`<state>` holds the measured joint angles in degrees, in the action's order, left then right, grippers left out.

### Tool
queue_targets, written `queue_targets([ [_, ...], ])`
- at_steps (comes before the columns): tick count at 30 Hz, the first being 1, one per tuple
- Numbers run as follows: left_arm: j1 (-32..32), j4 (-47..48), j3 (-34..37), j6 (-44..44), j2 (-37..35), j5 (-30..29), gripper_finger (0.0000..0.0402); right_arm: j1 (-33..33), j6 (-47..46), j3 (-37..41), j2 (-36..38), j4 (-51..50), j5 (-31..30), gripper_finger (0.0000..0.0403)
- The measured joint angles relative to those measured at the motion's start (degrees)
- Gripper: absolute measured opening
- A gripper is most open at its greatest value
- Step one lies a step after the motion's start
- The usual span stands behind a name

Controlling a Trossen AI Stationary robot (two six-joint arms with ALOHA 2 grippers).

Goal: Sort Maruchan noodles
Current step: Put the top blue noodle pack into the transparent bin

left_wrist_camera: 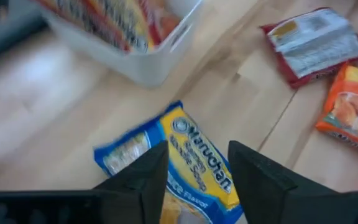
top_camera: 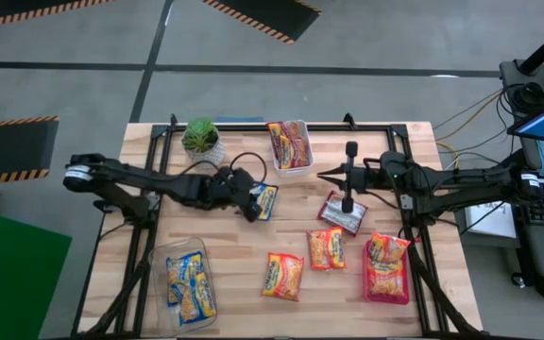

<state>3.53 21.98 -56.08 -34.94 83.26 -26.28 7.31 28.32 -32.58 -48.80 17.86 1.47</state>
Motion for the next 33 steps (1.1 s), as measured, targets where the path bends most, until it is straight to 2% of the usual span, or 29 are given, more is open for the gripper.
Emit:
queue_targets([
  [5,-2.8,0.0,1.2,-9.7,2.3,6.1,0.0193,0.2,1.3,0.0,0.0,-0.9,-1.6,0.0009],
  [12,-3.9,-0.1,6.1,-17.0,2.6,6.3,0.0237,1.1,1.6,0.0,0.0,-2.8,-1.6,0.0009],
  [15,-4.9,-3.9,9.0,-18.2,2.7,6.3,0.0248,1.6,1.5,0.0,0.0,-2.8,-1.6,0.0009],
  [23,-6.3,-16.6,17.3,-20.4,2.7,6.3,0.0248,2.0,1.2,0.0,0.0,-3.0,-1.6,0.0009],
  [33,-6.3,-27.6,22.5,-21.8,2.7,6.0,0.0238,2.0,0.7,0.0,0.0,-4.1,-1.6,0.0009],
])
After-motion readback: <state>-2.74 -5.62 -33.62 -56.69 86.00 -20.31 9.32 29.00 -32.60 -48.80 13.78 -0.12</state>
